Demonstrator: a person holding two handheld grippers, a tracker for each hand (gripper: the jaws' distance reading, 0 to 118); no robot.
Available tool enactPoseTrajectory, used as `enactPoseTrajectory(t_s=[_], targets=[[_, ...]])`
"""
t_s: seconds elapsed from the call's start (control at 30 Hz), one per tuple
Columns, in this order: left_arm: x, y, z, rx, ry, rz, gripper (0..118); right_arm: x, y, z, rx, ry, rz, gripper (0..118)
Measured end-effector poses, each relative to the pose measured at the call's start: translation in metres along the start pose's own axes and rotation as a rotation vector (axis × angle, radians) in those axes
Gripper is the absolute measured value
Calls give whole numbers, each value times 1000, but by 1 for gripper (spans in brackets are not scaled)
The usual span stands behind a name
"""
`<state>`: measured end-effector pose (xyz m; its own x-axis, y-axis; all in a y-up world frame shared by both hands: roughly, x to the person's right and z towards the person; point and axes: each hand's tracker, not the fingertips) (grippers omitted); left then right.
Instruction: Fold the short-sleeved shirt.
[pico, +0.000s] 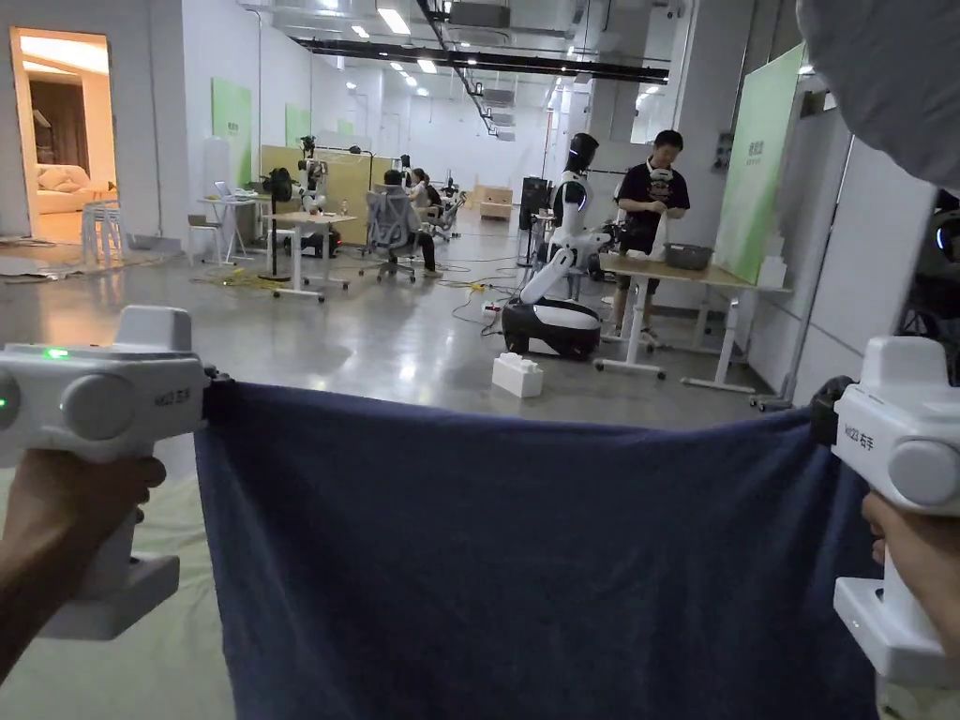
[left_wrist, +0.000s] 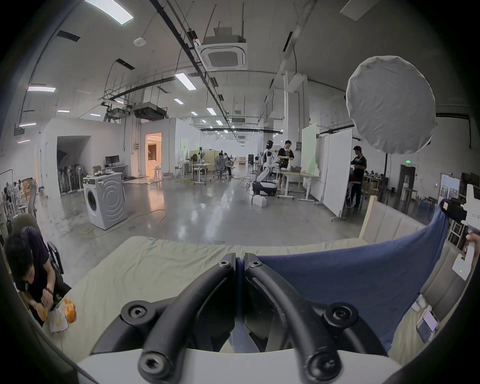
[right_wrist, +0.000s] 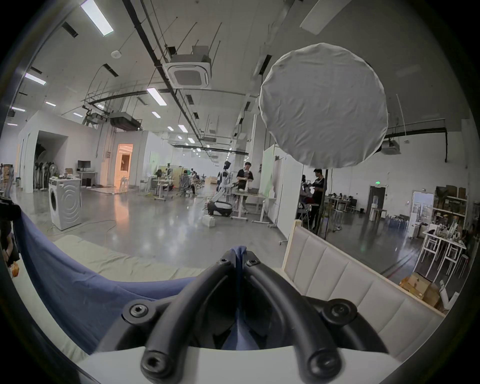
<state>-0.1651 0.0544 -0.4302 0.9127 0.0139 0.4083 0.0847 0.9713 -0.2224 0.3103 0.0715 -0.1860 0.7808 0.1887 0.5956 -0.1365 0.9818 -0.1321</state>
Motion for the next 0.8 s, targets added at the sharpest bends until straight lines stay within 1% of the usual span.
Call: enactPoseTrajectory(t_s=[0.1,0.2,0.4,0.5,0.63,0.8], targets=[[-2,26,-10,25,6,2,6,-1,19,-11,26,-16,18,4],[-6,45,-23,34,28,-19,6,-5,35,-27,44,-22,18,4],[-18,79,-55,55,67,-26,6,-28,69,-53,83,-31,44,4],[-20,95,-68,73,88,-24,6,-36,85,-66,101,-28,40,4],[-24,110,-86,93,107,-26,6,-48,97,-81,130,-39,50,4],[-29,119,-110,96,122,-26,6,-56,98,-99,130,-39,35,4]])
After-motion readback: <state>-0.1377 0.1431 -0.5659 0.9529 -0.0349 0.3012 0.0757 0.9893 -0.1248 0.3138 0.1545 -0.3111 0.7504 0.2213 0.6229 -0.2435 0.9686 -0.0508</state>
